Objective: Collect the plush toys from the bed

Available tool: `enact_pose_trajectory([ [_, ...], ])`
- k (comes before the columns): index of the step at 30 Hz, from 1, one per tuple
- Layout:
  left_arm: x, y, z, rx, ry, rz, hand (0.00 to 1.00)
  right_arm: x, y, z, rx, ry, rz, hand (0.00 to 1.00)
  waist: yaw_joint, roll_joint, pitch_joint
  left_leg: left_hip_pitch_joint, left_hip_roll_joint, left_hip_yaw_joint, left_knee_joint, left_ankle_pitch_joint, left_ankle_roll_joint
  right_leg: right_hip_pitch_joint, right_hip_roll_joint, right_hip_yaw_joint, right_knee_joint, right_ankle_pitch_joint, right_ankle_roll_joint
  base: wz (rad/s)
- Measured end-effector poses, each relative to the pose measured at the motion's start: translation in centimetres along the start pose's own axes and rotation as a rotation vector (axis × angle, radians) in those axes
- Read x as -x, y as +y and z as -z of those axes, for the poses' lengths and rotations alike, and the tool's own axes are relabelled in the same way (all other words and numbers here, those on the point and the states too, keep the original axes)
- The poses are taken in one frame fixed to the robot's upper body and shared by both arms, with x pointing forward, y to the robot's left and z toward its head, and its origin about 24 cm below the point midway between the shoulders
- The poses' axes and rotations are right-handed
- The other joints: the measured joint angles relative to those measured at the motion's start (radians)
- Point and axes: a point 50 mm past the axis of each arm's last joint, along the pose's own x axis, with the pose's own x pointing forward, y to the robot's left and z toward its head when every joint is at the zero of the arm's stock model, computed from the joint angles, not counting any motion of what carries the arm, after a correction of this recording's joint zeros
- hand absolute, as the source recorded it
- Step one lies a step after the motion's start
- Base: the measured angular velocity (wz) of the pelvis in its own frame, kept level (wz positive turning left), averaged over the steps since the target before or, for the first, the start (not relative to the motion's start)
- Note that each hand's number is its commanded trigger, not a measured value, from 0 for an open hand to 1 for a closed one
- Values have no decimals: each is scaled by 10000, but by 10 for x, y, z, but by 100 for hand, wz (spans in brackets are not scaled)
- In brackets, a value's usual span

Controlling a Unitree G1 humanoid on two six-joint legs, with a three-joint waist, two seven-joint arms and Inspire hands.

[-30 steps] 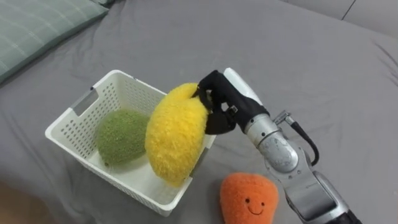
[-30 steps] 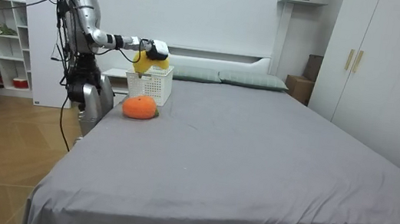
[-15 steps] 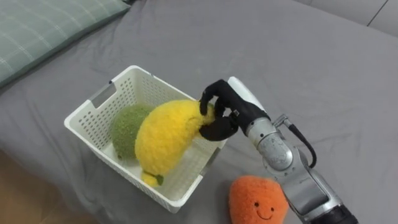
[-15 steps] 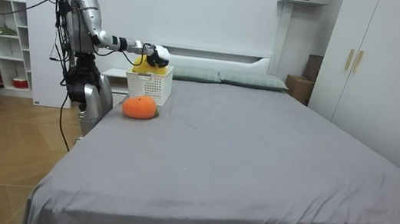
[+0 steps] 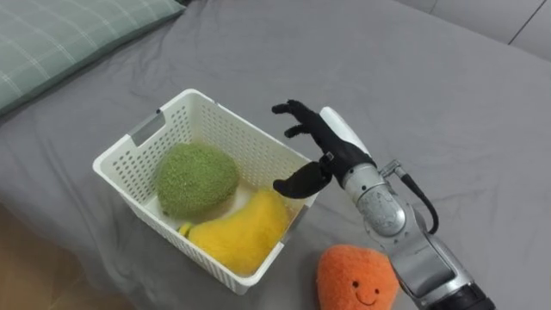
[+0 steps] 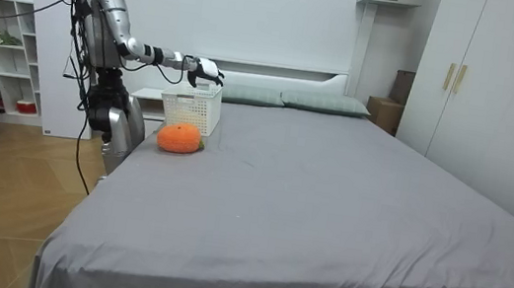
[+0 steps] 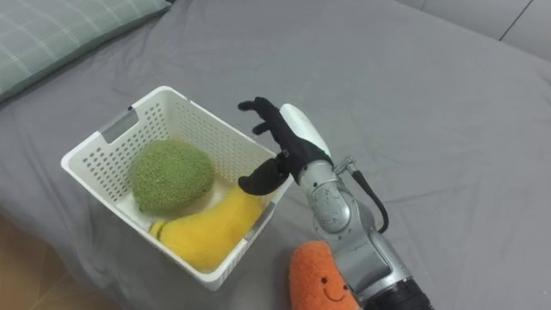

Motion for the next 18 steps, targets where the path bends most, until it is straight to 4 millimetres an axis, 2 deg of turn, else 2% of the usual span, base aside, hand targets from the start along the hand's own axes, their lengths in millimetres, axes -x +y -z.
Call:
enact_pose_trajectory([
  [8, -1, 4, 0, 164, 43, -116, 0, 0, -12, 1, -113, -136, 777, 0, -77, 14, 7, 119, 5, 20, -3, -1, 2, 56, -25, 30, 12, -2, 4, 0],
  [12, -2, 5, 2, 266, 185, -134, 0, 1, -22, 5, -520, -10, 1182, 0, -78, 4, -10, 163, 41, 219, -2, -5, 8, 36, -14, 233, 18, -1, 3, -12],
  [16, -2, 6, 3, 290, 213, -183, 0, 2, -30, 8, -967, 95, 1553, 0, -147, 134, -24, 299, 65, 399, -8, -15, 24, 65, -10, 408, 24, 1, 6, -14],
  [18, -2, 6, 4, 376, 259, -202, 0, 3, -34, 9, -1100, 96, 1812, 0, -356, 251, -82, 303, 76, 472, -11, -21, 38, 56, -22, 416, 25, 9, 19, -5],
])
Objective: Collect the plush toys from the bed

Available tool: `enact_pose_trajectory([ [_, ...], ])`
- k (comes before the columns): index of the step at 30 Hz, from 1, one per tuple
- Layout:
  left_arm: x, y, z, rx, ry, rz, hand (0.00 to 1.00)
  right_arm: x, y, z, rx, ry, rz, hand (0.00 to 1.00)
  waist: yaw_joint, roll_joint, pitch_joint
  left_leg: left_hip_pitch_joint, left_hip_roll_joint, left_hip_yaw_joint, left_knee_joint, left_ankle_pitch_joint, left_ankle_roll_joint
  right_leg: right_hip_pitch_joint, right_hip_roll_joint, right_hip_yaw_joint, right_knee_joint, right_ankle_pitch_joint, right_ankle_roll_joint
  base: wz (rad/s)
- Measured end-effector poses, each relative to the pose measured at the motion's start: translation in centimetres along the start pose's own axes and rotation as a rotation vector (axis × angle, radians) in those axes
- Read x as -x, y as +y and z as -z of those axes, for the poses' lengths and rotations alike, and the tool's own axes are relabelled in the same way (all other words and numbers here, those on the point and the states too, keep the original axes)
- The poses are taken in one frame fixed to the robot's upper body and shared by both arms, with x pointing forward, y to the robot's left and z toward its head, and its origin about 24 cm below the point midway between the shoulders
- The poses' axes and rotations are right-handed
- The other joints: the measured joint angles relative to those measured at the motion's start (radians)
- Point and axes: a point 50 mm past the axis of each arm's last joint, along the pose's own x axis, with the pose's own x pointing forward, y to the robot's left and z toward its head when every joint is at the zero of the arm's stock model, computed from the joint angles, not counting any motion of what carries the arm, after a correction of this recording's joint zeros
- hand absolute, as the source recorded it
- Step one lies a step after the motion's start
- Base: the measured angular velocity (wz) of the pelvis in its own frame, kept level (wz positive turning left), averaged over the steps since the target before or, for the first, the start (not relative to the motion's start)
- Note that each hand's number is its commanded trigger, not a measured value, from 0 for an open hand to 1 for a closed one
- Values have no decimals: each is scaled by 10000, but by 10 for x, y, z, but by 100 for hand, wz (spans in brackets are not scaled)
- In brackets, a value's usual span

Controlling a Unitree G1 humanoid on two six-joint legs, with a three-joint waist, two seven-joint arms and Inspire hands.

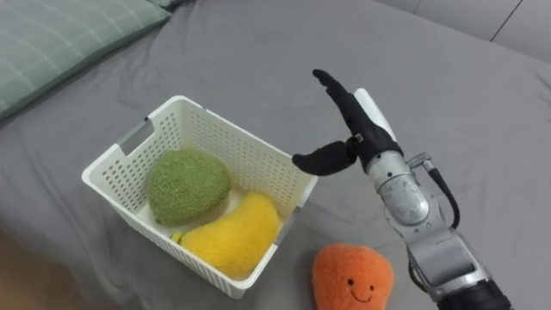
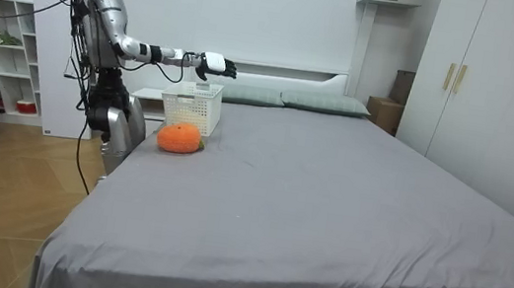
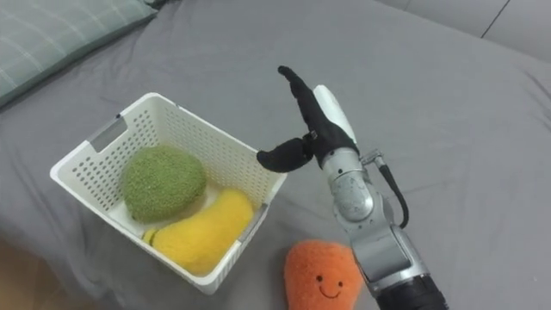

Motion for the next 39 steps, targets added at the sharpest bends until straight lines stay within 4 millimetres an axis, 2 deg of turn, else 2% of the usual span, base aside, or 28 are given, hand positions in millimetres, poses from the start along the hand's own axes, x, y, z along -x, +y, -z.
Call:
enact_pose_trajectory([
  [2, 0, 1, 0, 19, 6, -37, 0, 1, -2, 1, -77, -16, 203, 0, -237, 144, -59, 10, 3, 45, -15, -8, 13, -9, -4, 41, 15, 5, 8, -7],
  [4, 0, 1, 0, 21, 20, -45, 0, 2, -3, 3, -328, 80, 266, 0, -485, 247, -91, 48, 19, 133, -28, -11, 17, -8, 0, 107, 21, 5, 9, -12],
  [6, -1, 2, 0, 74, 30, -101, 0, 7, -4, 11, -603, 364, 430, 0, -560, 314, -99, 165, 58, 307, -119, -11, 17, 5, 26, 210, 24, 7, 7, -20],
  [11, 0, -1, 1, 160, 122, -47, 0, 17, -7, 29, -996, 1010, 454, 0, -1011, 297, -103, 326, 101, 564, -223, -31, 23, 8, 63, 537, 36, 10, 3, -17],
  [14, 0, -1, 1, 169, 86, -43, 0, 27, -8, 44, -997, 1559, 553, 0, -1081, 278, -99, 380, 135, 767, -246, -81, 32, -14, 93, 737, 43, 21, 18, -21],
  [17, 0, -1, 0, 185, 43, -87, 0, 35, -6, 52, -861, 1888, 569, 0, -1298, 256, -103, 394, 132, 820, -274, -90, 40, -17, 100, 857, 43, 25, 26, -9],
  [23, -1, -1, -5, 263, -152, -76, 0, 46, -1, 63, -742, 2330, 469, 0, -1339, 218, -82, 452, 136, 839, -299, -109, 34, -28, 124, 931, 20, 28, 30, -3],
  [33, 0, -2, -2, 242, -61, -178, 0, 63, 11, 88, -452, 3393, -298, 0, -1338, 215, -85, 459, 134, 834, -347, -112, 34, -40, 129, 956, 15, 28, 30, 0],
  [39, 1, -1, 0, 236, -58, -234, 0, 82, 26, 102, -162, 4139, -1171, 0, -1350, 189, -107, 447, 128, 825, -341, -116, 38, -5, 122, 951, 17, 27, 31, 0],
])
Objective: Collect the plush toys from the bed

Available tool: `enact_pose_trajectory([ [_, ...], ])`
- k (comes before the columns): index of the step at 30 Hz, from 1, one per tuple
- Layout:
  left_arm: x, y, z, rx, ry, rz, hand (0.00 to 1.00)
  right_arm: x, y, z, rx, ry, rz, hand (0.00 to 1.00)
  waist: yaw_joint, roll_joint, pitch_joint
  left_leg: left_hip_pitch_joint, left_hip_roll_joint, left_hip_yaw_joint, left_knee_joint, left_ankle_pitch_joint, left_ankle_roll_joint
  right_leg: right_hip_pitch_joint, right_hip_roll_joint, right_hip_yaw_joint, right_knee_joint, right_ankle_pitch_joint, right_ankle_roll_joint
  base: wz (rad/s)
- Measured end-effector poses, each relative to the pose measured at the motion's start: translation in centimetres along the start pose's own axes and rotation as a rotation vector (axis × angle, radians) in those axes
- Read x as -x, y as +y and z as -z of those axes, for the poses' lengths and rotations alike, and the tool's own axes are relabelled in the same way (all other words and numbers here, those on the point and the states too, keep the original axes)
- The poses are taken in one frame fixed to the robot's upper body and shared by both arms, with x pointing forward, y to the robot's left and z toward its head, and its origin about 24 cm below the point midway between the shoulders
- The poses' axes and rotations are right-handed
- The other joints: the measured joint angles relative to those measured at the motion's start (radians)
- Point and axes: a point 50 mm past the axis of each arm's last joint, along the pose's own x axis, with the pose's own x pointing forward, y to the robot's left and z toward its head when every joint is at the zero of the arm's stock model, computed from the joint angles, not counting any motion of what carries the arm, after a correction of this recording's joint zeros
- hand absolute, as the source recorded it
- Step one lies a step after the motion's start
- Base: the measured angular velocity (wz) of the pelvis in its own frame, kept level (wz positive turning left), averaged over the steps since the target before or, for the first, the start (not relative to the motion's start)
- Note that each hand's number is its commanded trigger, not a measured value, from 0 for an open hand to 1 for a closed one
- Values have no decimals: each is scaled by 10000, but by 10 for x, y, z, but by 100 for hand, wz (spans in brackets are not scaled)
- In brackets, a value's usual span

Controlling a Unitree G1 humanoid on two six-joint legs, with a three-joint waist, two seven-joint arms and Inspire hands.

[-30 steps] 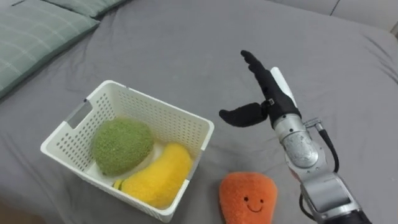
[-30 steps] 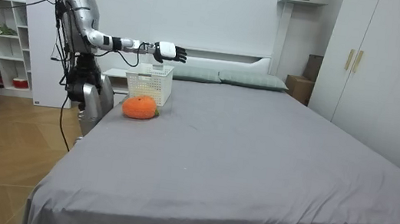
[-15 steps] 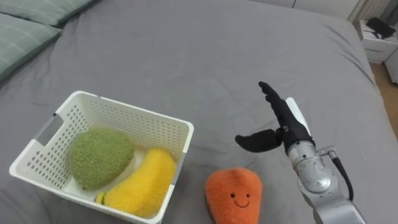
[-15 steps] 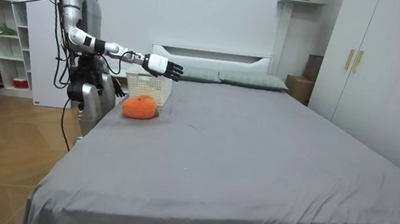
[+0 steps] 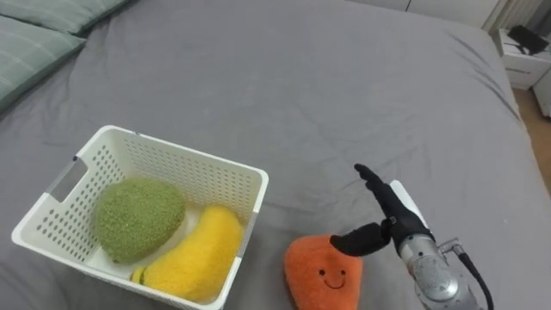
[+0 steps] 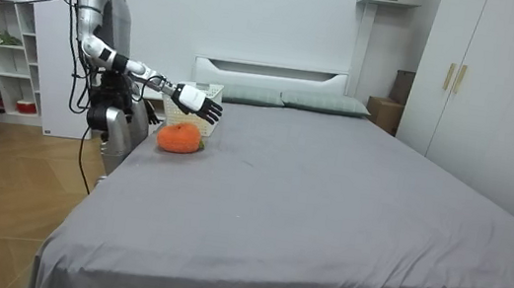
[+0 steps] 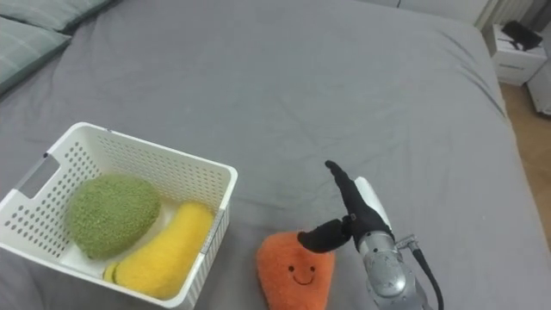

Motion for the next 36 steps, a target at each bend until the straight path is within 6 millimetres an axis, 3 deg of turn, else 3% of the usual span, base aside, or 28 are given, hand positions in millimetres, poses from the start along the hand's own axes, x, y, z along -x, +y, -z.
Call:
enact_pose_trajectory([
  [18, 2, -5, -10, 182, -266, -82, 0, 9, 41, 39, 793, 1778, -1727, 0, -195, -11, -5, -275, -33, -255, 170, -67, 26, -50, -23, -273, -21, -5, 13, 4],
  [21, 2, -8, -12, 66, -436, 75, 0, 14, 50, 59, 801, 2696, -2243, 0, -166, 33, 24, -284, -37, -270, 171, -75, 35, -45, -24, -295, -19, -3, 16, 1],
  [36, 4, -13, -21, 103, -900, 441, 0, 9, 52, 55, 983, 2465, -2069, 0, -141, 110, 53, -531, -43, -411, 332, -118, 28, -165, 17, -515, -13, -2, 16, 3],
])
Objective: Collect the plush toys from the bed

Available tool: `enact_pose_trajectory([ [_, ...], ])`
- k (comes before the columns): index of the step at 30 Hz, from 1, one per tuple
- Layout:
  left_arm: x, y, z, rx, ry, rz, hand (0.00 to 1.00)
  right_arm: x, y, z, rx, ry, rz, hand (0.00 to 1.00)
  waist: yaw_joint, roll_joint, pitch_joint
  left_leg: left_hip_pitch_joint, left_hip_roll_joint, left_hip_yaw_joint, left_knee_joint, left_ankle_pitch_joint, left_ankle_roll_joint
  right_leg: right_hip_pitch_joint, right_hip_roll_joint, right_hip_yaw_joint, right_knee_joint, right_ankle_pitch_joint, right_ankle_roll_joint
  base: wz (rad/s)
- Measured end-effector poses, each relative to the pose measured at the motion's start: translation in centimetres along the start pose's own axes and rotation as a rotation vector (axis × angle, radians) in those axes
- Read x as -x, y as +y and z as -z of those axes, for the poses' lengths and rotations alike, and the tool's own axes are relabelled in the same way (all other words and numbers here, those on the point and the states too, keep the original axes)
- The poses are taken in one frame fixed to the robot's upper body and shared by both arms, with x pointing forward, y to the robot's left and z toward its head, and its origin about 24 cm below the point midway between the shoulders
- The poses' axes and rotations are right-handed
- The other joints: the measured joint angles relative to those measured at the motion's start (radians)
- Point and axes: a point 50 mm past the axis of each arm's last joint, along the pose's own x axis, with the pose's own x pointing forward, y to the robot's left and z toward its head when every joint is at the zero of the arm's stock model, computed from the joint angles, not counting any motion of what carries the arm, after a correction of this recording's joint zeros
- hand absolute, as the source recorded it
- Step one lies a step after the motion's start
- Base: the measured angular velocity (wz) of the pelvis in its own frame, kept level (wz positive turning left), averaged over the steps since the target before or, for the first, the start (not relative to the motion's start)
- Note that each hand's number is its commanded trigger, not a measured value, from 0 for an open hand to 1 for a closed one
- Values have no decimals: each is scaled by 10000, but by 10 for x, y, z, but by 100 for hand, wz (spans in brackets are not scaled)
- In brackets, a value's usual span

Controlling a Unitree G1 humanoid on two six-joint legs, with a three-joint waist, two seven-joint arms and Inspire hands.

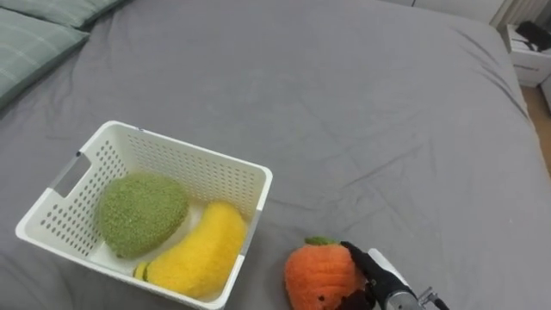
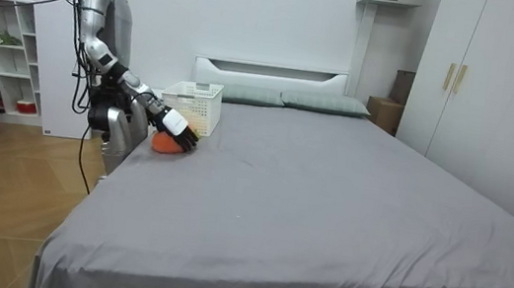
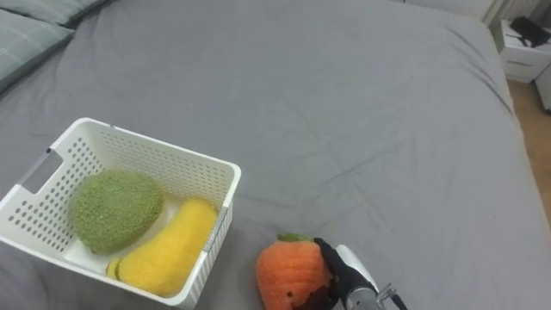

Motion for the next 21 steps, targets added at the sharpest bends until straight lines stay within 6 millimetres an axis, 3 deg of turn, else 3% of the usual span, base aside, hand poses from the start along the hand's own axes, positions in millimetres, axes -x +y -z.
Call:
enact_pose_trajectory([
  [5, 2, 0, 6, 6, -50, -18, 0, -5, -8, -11, 49, -328, 274, 0, 328, 69, 38, -10, -1, -19, -2, 2, -2, 5, -2, -17, -9, 0, 0, 1],
  [6, 2, 0, 7, -11, -3, -10, 0, -6, -11, -14, 4, -428, 354, 51, 340, 88, 51, -32, -12, -65, 2, 2, -1, 2, -8, -37, -11, 0, 0, 8],
  [7, 3, 0, 9, -32, 31, -3, 0, -7, -12, -15, -6, -457, 412, 62, 346, 90, 52, -51, -17, -94, 7, 2, -1, -3, -11, -50, -13, 0, 0, 10],
  [8, 4, -1, 13, -69, 123, 17, 0, -8, -14, -18, -139, -498, 508, 87, 402, 96, 61, -89, -23, -120, 16, 3, -1, -24, -11, -66, -21, 0, 0, 8],
  [9, 4, -1, 14, -103, 163, 41, 0, -10, -16, -19, -267, -489, 575, 100, 441, 104, 76, -107, -26, -141, 24, 3, -1, -28, -12, -94, -23, 0, 0, 7],
  [21, 7, -3, 22, -202, 439, 10, 0, -19, -28, -30, -447, -604, 1379, 100, 525, 146, 33, -782, -70, -461, 303, 48, -15, -456, -55, -527, -12, 2, -3, 9],
])
